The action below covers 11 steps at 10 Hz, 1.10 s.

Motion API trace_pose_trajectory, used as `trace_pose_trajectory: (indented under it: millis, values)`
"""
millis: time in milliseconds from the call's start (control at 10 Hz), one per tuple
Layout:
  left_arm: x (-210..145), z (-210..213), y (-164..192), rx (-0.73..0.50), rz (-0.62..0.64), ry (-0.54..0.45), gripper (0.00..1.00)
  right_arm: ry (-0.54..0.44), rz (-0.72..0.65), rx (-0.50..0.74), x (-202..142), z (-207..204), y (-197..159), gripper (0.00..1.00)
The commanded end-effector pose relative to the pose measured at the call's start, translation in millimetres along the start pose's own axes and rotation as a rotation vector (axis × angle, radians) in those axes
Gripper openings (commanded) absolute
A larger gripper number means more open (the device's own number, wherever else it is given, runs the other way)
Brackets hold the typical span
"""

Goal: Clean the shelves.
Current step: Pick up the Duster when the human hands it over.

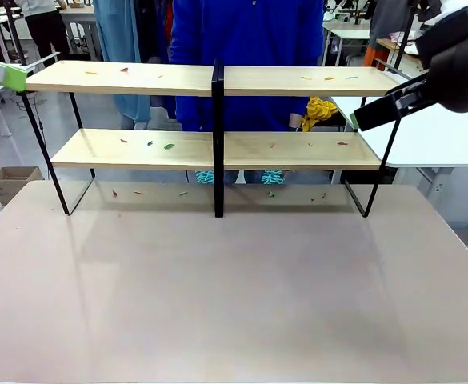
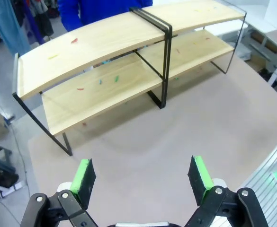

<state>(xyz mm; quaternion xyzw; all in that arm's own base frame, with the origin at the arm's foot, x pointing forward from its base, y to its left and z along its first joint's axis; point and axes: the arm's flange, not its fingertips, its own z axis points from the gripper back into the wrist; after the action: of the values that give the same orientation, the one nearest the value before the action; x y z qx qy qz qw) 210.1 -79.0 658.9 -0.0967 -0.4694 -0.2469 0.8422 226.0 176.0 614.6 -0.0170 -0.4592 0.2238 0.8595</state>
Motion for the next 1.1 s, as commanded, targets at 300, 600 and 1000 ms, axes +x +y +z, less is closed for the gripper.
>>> trace_pose_trajectory:
  millis: [300,600,1000]
  values:
    - [28,-2,-63,0.167,0.115,0.162,1.0,0.127,-0.209,-0.078,36,12,52,1.0]
    - [52,6,-70,0.223,0.23,0.046,1.0,0.146,-0.276,-0.065,38,14,55,1.0]
    - [57,19,-74,0.159,0.221,-0.074,1.0,0.145,-0.294,-0.045,36,14,53,1.0]
